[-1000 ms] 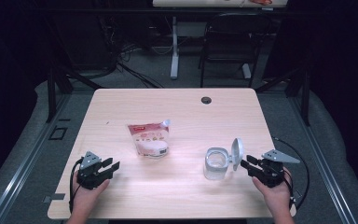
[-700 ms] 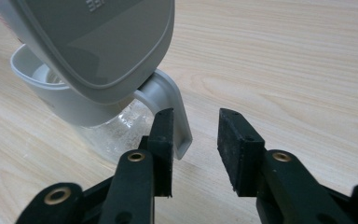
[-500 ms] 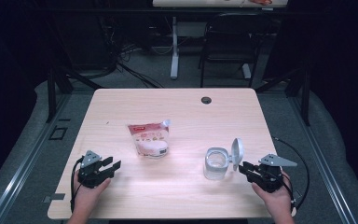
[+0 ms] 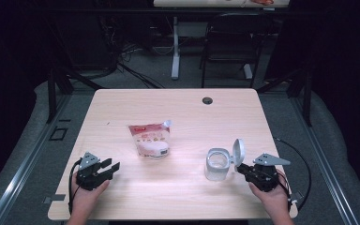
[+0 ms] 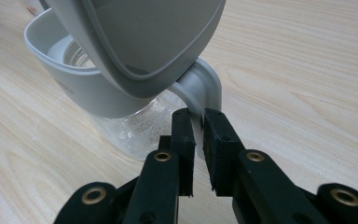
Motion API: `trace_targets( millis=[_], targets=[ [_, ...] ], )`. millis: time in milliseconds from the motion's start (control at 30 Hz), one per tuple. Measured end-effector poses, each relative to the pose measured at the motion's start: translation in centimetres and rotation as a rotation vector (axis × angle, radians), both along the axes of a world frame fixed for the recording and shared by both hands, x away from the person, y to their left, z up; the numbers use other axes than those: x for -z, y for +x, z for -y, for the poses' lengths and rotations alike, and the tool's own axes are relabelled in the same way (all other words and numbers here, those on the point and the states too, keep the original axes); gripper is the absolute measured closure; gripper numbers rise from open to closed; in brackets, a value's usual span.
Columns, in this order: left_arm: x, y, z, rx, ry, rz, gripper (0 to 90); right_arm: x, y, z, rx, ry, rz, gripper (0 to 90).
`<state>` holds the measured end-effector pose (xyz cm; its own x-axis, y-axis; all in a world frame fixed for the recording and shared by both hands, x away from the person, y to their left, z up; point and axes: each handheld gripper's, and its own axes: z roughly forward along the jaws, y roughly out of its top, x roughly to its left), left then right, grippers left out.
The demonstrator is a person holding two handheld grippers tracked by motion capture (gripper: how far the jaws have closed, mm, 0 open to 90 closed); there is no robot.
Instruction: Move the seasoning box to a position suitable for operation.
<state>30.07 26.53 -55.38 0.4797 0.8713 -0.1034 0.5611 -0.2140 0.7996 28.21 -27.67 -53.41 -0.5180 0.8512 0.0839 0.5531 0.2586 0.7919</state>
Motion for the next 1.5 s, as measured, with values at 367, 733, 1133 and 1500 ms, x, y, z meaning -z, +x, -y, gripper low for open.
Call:
trace_targets(
  millis=[367, 733, 1133, 1500],
  targets=[
    [0.1, -0.5, -0.4, -0.019, -0.002, 0.005, 57.5, 0.1, 0.9, 0.0, 0.03, 0.01, 0.014, 82.7],
    [0.2, -0.9, -0.8, -0.031, -0.003, 0.003, 56.5, 0.4, 2.2, -0.2, 0.057, 0.021, 0.037, 81.9],
    [0.3, -1.1, -0.9, -0.052, 0.003, 0.005, 56.2, 0.6, 3.0, -0.2, 0.057, 0.042, 0.043, 81.2],
    [0.2, -1.2, -0.9, -0.04, 0.002, -0.003, 57.2, 0.3, 2.5, 0.0, 0.051, 0.057, 0.055, 79.9]
  ],
)
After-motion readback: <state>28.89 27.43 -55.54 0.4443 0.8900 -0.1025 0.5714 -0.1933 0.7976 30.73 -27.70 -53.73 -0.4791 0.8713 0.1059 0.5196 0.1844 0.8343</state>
